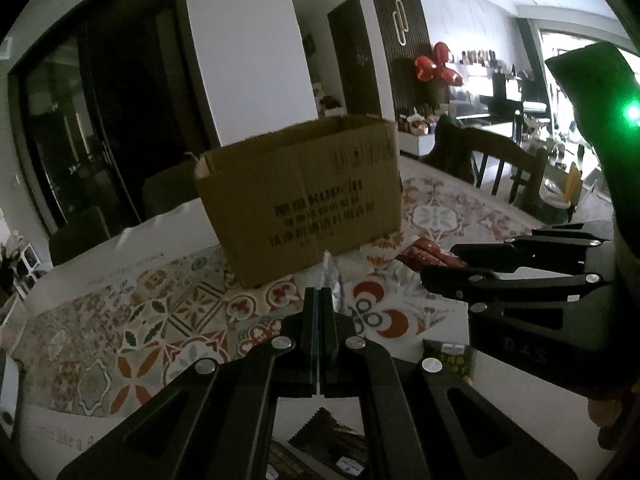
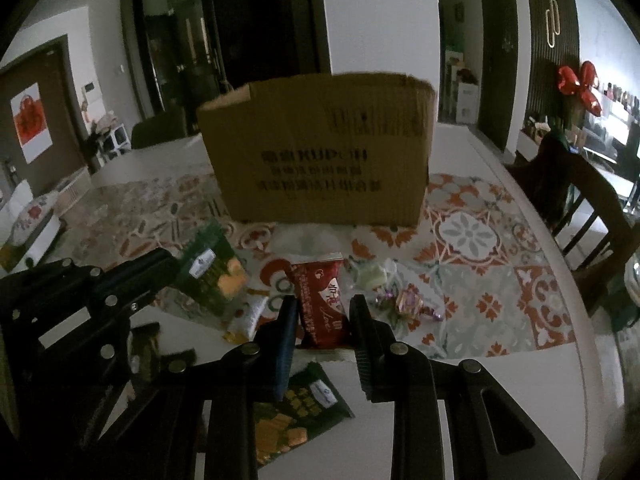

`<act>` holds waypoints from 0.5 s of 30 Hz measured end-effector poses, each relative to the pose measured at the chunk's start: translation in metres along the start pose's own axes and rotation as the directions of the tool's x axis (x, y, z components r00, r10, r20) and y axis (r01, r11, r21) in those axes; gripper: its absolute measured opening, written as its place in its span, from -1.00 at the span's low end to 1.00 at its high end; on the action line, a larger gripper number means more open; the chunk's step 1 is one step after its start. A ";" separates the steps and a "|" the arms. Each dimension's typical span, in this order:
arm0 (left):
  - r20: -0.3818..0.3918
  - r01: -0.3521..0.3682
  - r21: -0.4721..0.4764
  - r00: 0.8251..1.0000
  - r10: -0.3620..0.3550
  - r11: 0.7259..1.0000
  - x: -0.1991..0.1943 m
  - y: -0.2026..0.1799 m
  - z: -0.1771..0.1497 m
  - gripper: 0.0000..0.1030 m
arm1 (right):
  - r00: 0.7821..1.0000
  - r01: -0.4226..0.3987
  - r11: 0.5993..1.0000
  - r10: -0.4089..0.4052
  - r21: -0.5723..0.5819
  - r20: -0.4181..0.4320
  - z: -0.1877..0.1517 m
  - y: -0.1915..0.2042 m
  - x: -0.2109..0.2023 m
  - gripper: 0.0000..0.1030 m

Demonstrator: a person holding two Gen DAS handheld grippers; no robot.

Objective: Organize snacks
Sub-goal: 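Grasp a dark chocolate packet with the left tool while the right tool grasps a red wrapped snack, then lift both held snacks and carry them over the cardboard box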

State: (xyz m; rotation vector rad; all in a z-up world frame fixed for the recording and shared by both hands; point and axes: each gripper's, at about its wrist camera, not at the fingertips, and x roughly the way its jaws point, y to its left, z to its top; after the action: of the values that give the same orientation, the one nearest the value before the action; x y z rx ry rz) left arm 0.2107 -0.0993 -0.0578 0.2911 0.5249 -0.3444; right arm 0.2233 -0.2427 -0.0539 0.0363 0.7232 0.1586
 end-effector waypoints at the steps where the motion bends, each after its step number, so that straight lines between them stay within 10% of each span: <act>1: 0.009 0.004 -0.006 1.000 -0.004 1.000 -0.003 0.001 0.002 -0.96 | 1.000 -0.002 1.000 0.002 -0.001 0.012 0.002 0.001 -0.004 -0.46; 15: 0.090 0.055 -0.054 0.995 -0.050 0.997 -0.022 0.013 0.031 -0.96 | 0.994 -0.018 1.000 0.017 0.008 0.111 0.026 0.006 -0.028 -0.46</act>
State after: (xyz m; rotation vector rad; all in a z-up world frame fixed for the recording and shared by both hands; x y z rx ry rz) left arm 0.2111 -0.0928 -0.0182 0.2064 0.4553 -0.3911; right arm 0.2190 -0.2405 -0.0154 0.0594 0.6131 0.1685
